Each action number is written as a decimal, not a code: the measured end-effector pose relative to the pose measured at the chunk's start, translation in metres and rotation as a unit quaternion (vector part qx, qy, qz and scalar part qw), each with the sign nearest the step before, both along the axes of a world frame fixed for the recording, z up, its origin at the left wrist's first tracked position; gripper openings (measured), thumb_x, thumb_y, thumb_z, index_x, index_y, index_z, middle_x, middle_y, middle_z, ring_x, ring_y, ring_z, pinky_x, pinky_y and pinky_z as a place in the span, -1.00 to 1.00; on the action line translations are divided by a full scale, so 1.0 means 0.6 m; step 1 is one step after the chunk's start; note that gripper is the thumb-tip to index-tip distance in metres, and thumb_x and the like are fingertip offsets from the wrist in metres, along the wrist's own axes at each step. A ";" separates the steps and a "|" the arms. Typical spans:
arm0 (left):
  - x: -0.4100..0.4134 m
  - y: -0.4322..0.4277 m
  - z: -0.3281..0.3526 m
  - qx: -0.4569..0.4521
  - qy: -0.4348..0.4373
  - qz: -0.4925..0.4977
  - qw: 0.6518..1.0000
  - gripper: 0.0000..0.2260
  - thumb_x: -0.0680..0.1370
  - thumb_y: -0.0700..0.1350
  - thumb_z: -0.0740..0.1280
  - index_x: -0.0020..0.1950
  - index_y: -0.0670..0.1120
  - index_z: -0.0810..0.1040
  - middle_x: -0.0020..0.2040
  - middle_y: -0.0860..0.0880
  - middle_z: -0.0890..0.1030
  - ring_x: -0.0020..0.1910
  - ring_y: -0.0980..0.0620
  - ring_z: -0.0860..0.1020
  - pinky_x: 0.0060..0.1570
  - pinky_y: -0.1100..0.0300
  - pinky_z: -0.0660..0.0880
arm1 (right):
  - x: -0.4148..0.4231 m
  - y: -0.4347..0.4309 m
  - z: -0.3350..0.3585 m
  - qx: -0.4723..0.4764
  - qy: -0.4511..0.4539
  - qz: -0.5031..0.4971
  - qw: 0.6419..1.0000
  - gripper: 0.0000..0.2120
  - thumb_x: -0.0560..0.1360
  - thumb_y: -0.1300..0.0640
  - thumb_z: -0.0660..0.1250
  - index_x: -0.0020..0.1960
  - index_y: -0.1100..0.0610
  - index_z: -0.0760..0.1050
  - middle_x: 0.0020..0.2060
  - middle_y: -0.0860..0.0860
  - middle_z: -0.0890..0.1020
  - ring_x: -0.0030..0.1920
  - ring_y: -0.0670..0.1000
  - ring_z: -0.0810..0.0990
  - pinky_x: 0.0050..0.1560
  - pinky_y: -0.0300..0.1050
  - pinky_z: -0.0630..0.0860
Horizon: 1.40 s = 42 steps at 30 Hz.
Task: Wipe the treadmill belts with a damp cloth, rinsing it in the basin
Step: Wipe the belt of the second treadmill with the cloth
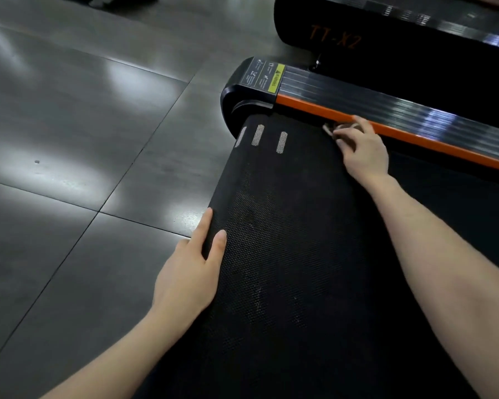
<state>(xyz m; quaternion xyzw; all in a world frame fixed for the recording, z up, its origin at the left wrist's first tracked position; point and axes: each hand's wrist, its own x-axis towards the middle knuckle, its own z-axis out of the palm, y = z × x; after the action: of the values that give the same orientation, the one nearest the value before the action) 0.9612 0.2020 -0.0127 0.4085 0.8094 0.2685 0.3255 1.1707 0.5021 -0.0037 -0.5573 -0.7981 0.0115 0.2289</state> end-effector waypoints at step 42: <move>-0.012 -0.090 0.087 0.144 -0.081 -0.098 0.981 -0.57 0.66 0.13 -0.02 0.42 0.01 0.39 0.30 0.01 0.42 0.28 0.08 0.34 0.22 0.15 0.20 | 0.213 -0.641 0.069 -0.213 -0.088 0.355 0.906 -0.66 0.49 0.10 0.33 0.25 -0.11 0.53 0.49 -0.15 0.18 0.44 -0.13 0.25 0.35 -0.05 0.34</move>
<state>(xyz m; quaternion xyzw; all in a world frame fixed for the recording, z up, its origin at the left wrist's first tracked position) 0.9538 0.1481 0.0392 0.5054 0.6890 0.3810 0.3531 1.2985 0.1177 0.0379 -0.2719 -0.9384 0.2130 0.0144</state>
